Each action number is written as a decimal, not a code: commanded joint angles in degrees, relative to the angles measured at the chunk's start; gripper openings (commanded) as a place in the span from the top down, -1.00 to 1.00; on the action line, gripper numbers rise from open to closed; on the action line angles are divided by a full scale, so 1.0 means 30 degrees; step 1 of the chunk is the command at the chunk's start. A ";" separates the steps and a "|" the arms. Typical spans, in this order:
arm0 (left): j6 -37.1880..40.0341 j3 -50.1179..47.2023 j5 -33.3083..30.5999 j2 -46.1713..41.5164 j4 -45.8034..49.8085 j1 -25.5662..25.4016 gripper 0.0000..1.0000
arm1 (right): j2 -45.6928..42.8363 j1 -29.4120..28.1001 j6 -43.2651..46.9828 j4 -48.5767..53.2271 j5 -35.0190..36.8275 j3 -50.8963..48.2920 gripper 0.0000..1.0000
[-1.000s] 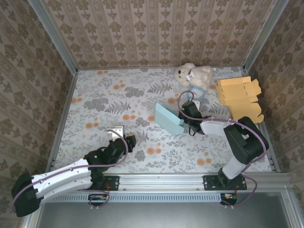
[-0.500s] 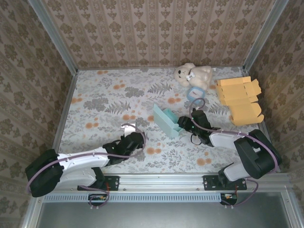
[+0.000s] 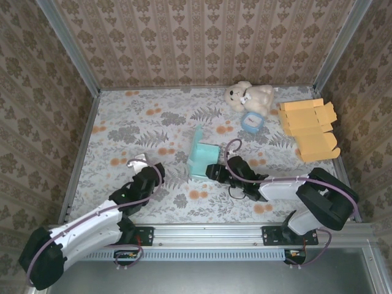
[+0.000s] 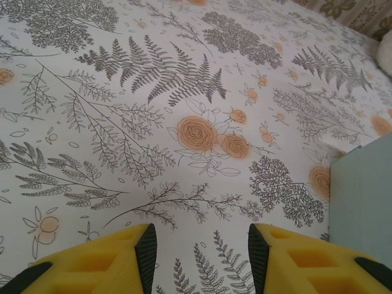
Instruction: Fold the paper box
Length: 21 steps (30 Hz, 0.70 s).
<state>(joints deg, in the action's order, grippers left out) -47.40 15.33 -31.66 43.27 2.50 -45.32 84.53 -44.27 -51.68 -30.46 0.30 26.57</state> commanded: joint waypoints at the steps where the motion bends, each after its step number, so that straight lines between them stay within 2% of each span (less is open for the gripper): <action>1: -0.0234 -0.0292 0.0439 -0.0827 0.1301 0.0195 0.09 | 0.0553 -0.0127 -0.0191 -0.0331 0.1312 0.0624 -0.16; 4: -0.0041 -0.0306 0.0927 -0.0975 0.1334 0.0165 0.10 | 0.0309 -0.0127 0.0159 0.0597 0.2413 0.0404 -0.16; 8: 0.0096 -0.0274 0.0727 -0.0981 0.1538 0.0163 0.11 | 0.0484 -0.0526 0.0528 0.1484 0.2724 0.0619 -0.16; 12: 0.0178 -0.0288 0.0341 -0.1147 0.1695 0.0157 0.11 | 0.2300 -0.1704 -0.0293 -0.0726 0.2572 0.0921 -0.17; 16: 0.0355 -0.0372 -0.0094 -0.1568 0.2299 0.0353 0.10 | 0.5090 -0.2740 -0.1275 -0.2439 0.1378 0.2536 -0.14; 21: 0.0663 -0.0749 0.1540 -0.2523 0.2586 0.2256 0.10 | 0.7215 -0.4142 -0.1726 -0.4110 0.2696 0.3655 -0.10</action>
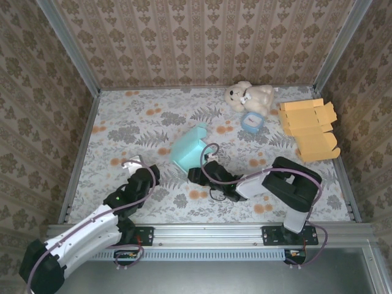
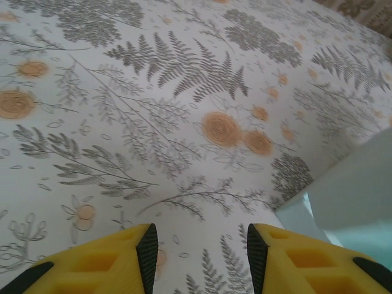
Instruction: Fold the paper box
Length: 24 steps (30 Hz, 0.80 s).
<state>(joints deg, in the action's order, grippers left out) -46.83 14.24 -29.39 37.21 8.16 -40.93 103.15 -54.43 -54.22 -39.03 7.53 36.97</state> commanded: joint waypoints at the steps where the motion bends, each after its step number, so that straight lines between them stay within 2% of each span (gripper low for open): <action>1: 0.0576 -0.0439 0.1151 -0.0734 0.0706 0.1173 0.10 | 0.1113 -0.0913 -0.0883 -0.1522 0.0725 0.0115 -0.10; 6: 0.0959 -0.0401 0.2045 -0.1423 0.0889 0.1978 0.10 | -0.0248 -0.1245 0.0220 -0.0795 0.2382 -0.0575 -0.10; 16: 0.2404 0.0611 0.4677 -0.2038 0.0144 0.1425 0.11 | -0.7127 -0.1407 0.5542 0.7561 0.7468 -0.1465 -0.17; 21: 0.3621 0.2839 0.2680 -0.1621 0.0916 -0.0516 0.10 | -0.9233 0.0543 0.8851 1.1467 0.7045 0.0278 -0.18; 24: 0.3401 0.3693 0.2439 0.0012 0.1204 -0.0591 0.10 | -1.0222 0.2488 0.9559 1.2056 0.5871 0.0731 -0.18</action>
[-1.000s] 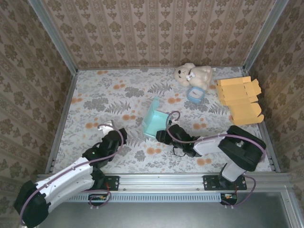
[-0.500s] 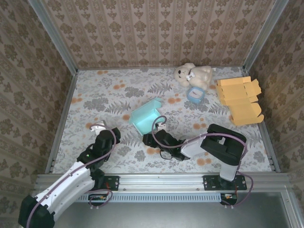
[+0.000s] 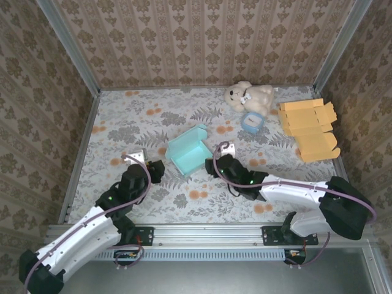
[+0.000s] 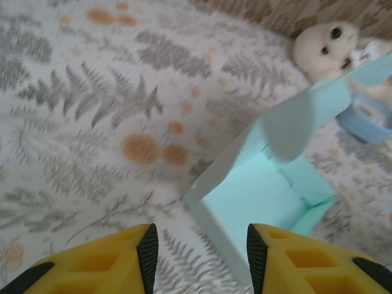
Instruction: Fold the paper box
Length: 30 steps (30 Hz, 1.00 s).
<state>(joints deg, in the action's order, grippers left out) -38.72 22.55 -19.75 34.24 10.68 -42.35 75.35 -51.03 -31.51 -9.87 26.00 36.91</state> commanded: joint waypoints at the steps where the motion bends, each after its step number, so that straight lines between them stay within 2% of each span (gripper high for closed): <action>1: 0.0411 0.0980 -0.1014 0.1482 0.0369 -0.0108 0.10 | -0.1196 0.2112 0.2086 0.2374 -0.1002 0.0855 -0.18; 6: -0.0157 0.0623 -0.0788 0.2679 -0.1098 0.0068 0.11 | -0.0948 0.6289 0.2868 0.2820 -0.5016 0.2363 -0.18; 8: -0.0128 0.0648 -0.0639 0.2678 -0.1378 0.0083 0.12 | -0.0302 0.7274 0.3440 0.2763 -0.6152 0.3150 -0.17; 12: -0.0134 0.1023 -0.1756 0.2880 -0.0595 0.0209 0.13 | 0.2027 0.8442 0.4655 0.2527 -0.7030 0.4886 -0.14; 15: -0.0328 0.0940 -0.1606 0.2841 -0.0235 0.0764 0.16 | 0.4071 0.9380 0.5003 0.2571 -0.9273 0.6343 -0.09; 19: 0.0301 0.0415 -0.0997 0.2361 -0.0628 0.0635 0.21 | 0.5112 0.9457 0.8839 0.0403 -1.2954 0.6013 -0.05; 21: 0.0494 0.0272 -0.1257 0.2290 -0.0633 0.0507 0.23 | 0.5473 0.9477 1.0258 -0.0116 -1.3670 0.5849 -0.03; 23: 0.0556 0.0168 -0.1437 0.2298 -0.0736 0.0495 0.24 | 0.5923 0.9440 1.1716 -0.0395 -1.4735 0.5930 0.11; 25: 0.0666 0.0131 -0.1501 0.2298 -0.0890 0.0488 0.24 | 0.6285 0.9393 1.2745 -0.0798 -1.6123 0.5950 0.16; 30: 0.0822 0.0025 -0.1707 0.2411 -0.1043 0.0487 0.24 | 0.7173 0.8880 1.4888 -0.1723 -1.6681 0.5935 0.25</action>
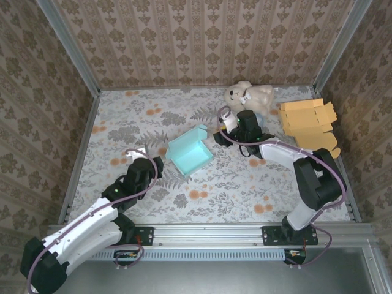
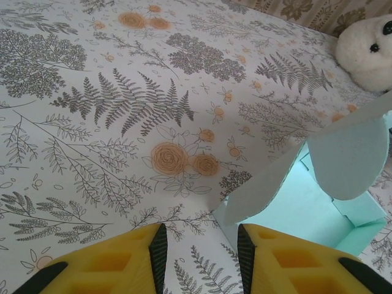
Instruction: Fold the paper box
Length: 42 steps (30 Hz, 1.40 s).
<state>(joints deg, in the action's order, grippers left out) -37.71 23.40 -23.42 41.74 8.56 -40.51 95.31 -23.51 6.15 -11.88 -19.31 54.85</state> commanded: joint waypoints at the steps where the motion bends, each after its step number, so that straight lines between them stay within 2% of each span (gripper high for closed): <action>1: 0.0500 -0.0296 -0.0527 -0.0033 -0.0384 -0.0129 0.25 | 0.0717 -0.0379 0.2479 -0.1063 -0.1774 0.0090 0.26; 7: 0.0513 -0.0416 -0.0488 0.0143 -0.0655 -0.0136 0.25 | 0.1335 -0.0847 0.3089 -0.2009 -0.1569 0.0334 0.31; 22: 0.0538 -0.0328 -0.0356 0.0357 -0.0743 -0.0137 0.26 | 0.2761 -0.1569 0.4687 -0.1593 0.0030 0.1828 0.34; 30: 0.0588 -0.0299 -0.0380 0.0356 -0.0699 -0.0134 0.25 | 0.3061 -0.1462 0.4541 -0.1878 0.1937 0.2100 0.30; 42: 0.0589 -0.0438 -0.0163 0.0415 -0.0918 -0.0116 0.26 | 0.3350 -0.1305 0.4744 -0.1095 0.0900 0.3115 0.27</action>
<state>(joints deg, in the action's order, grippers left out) -37.21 22.72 -23.81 42.81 6.83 -40.51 103.96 -27.62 19.40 -16.32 -15.42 62.26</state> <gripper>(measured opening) 0.370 0.362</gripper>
